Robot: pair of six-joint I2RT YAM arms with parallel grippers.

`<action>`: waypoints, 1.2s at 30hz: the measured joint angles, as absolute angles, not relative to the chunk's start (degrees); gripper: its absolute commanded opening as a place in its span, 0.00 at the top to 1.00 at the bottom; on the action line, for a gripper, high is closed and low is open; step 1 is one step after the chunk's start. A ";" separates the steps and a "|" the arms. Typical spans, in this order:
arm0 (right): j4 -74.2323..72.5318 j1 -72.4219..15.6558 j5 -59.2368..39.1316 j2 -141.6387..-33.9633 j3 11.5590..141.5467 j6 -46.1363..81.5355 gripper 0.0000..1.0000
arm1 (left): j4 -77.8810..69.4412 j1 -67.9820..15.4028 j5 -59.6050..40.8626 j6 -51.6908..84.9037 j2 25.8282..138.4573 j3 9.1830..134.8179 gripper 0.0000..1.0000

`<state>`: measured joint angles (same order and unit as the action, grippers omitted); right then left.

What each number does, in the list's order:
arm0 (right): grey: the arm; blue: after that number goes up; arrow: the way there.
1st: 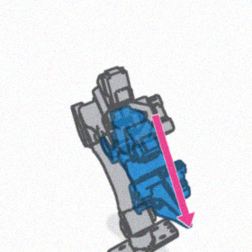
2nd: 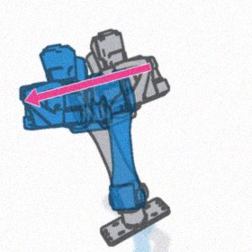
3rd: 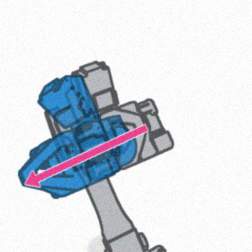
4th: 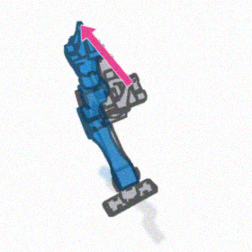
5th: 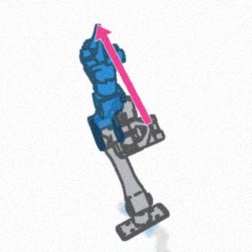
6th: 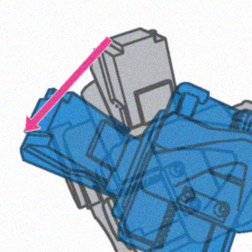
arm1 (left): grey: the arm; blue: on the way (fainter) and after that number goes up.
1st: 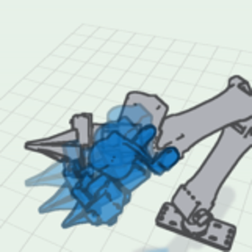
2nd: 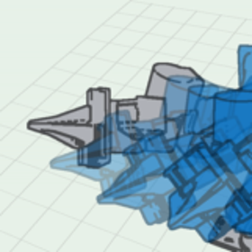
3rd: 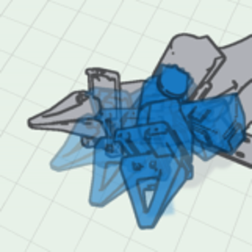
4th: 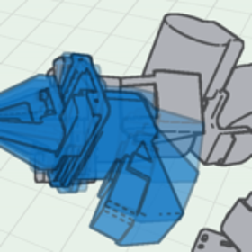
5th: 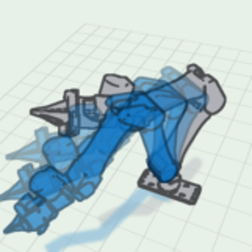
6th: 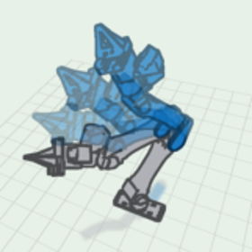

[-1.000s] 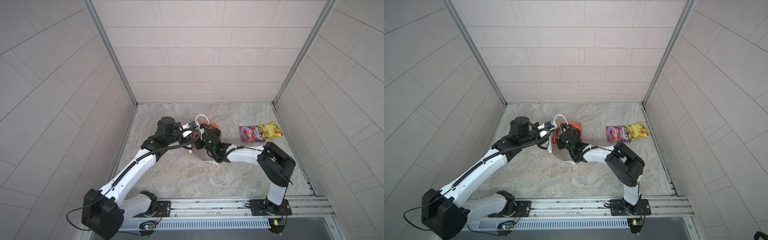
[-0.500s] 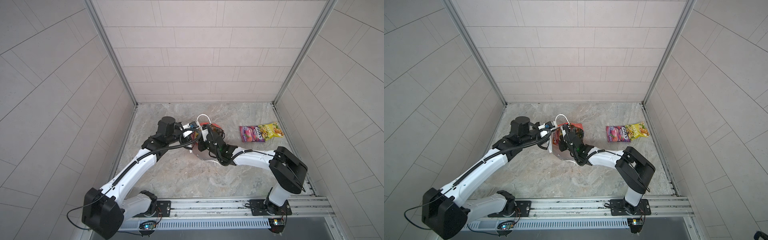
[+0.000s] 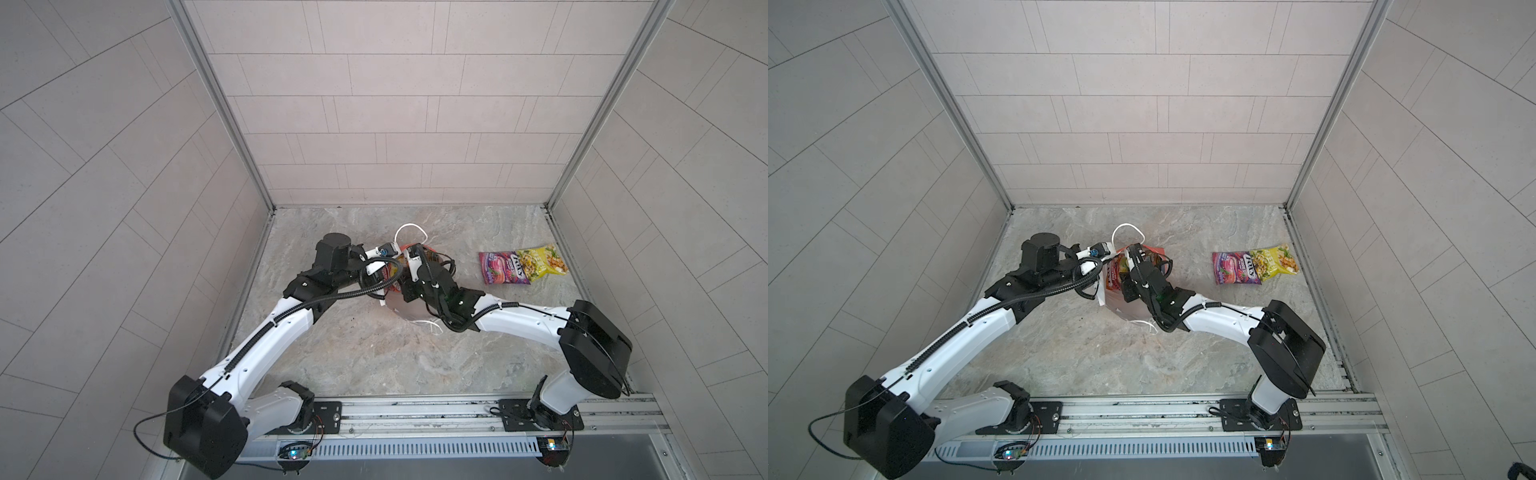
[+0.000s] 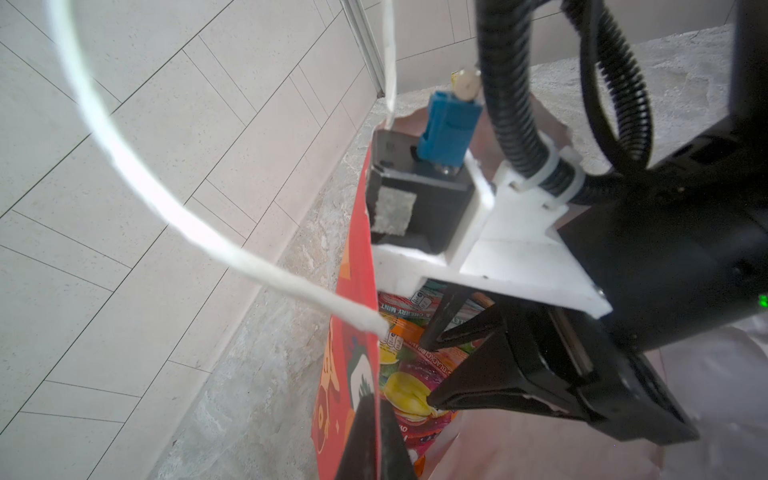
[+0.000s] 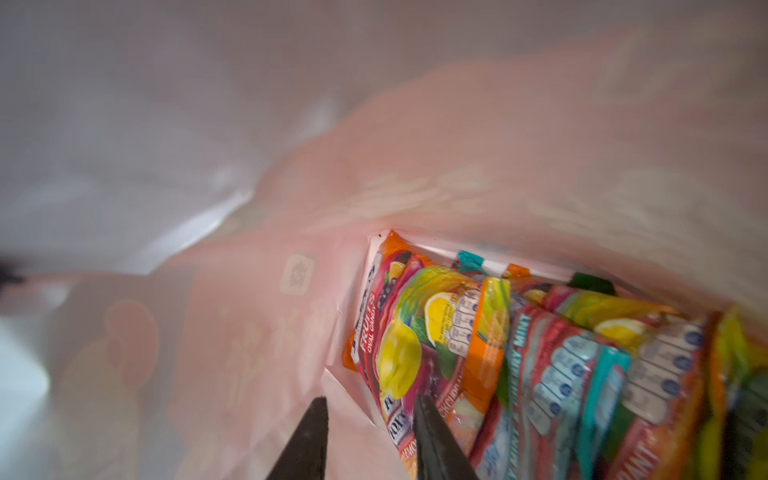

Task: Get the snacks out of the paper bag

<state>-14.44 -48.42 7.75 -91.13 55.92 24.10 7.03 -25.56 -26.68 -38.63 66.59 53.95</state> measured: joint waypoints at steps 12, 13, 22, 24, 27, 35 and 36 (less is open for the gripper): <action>2.44 -50.76 17.43 -91.46 64.66 29.47 0.44 | 6.04 -25.54 -26.46 -38.61 66.59 53.95 1.00; 2.66 -50.83 17.93 -92.07 65.10 29.80 0.44 | 6.04 -25.54 -26.46 -38.61 66.59 53.95 1.00; 2.15 -51.64 18.41 -92.20 64.40 27.35 0.35 | 6.28 -25.54 -25.74 -37.26 66.52 54.06 1.00; 1.21 -52.86 18.44 -89.78 63.29 25.28 0.35 | 6.31 -25.54 -25.56 -36.75 66.52 54.11 1.00; 0.80 -55.51 18.41 -85.95 62.98 22.72 0.35 | 6.35 -25.54 -25.54 -36.16 66.54 54.15 1.00; 0.67 -59.61 19.59 -82.91 62.72 21.80 0.51 | 6.98 -25.54 -25.28 -34.92 66.46 54.57 1.00; 0.62 -59.72 19.51 -83.33 62.59 22.13 0.54 | 7.09 -25.54 -25.34 -34.94 66.46 54.54 1.00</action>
